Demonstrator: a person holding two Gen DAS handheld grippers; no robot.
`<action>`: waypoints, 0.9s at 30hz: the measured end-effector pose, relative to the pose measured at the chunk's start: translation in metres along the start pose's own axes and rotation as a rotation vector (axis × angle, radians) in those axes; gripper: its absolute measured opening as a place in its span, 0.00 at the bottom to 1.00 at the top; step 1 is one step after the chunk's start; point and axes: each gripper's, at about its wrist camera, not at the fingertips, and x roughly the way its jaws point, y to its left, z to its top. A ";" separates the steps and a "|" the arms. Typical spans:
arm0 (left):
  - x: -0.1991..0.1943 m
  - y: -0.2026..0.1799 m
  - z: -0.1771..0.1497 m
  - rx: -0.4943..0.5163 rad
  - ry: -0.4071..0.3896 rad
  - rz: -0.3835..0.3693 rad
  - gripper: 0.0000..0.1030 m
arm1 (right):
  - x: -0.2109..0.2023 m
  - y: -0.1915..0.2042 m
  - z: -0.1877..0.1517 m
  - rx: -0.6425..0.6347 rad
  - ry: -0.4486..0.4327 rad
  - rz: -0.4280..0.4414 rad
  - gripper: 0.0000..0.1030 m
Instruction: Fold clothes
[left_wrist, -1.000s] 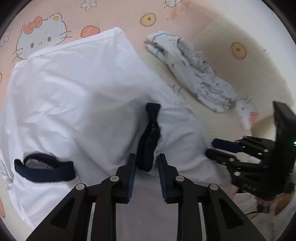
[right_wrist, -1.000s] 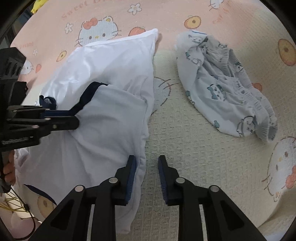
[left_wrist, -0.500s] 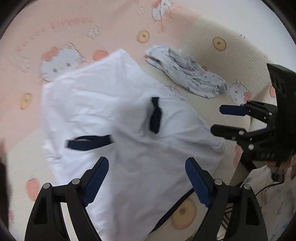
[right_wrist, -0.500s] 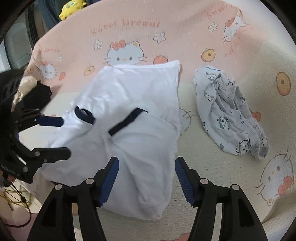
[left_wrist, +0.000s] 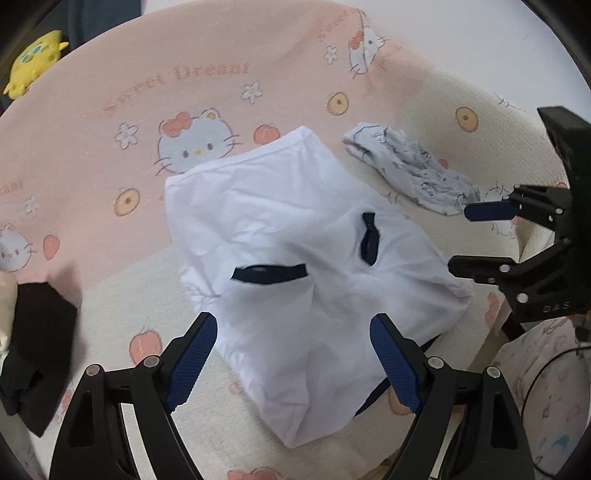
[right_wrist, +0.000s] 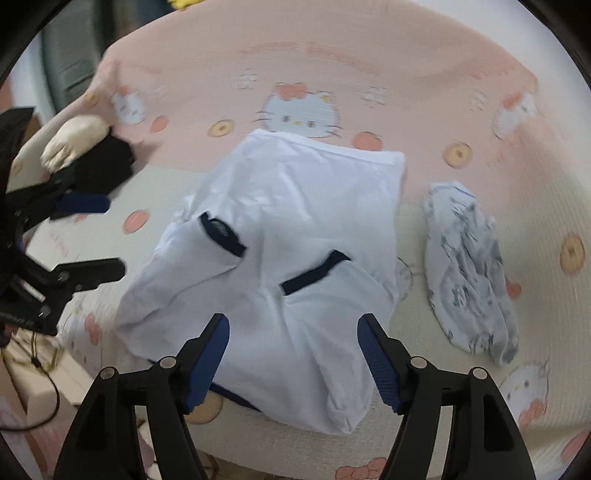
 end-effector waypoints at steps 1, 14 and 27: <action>0.000 0.001 -0.003 0.002 0.008 0.007 0.82 | 0.000 0.004 0.001 -0.020 0.004 0.002 0.69; 0.024 0.045 -0.038 -0.116 0.104 -0.013 0.82 | 0.032 0.021 0.002 -0.082 0.147 0.021 0.69; 0.096 0.141 -0.001 -0.364 0.112 -0.108 0.82 | 0.094 -0.052 0.054 0.062 0.226 0.047 0.69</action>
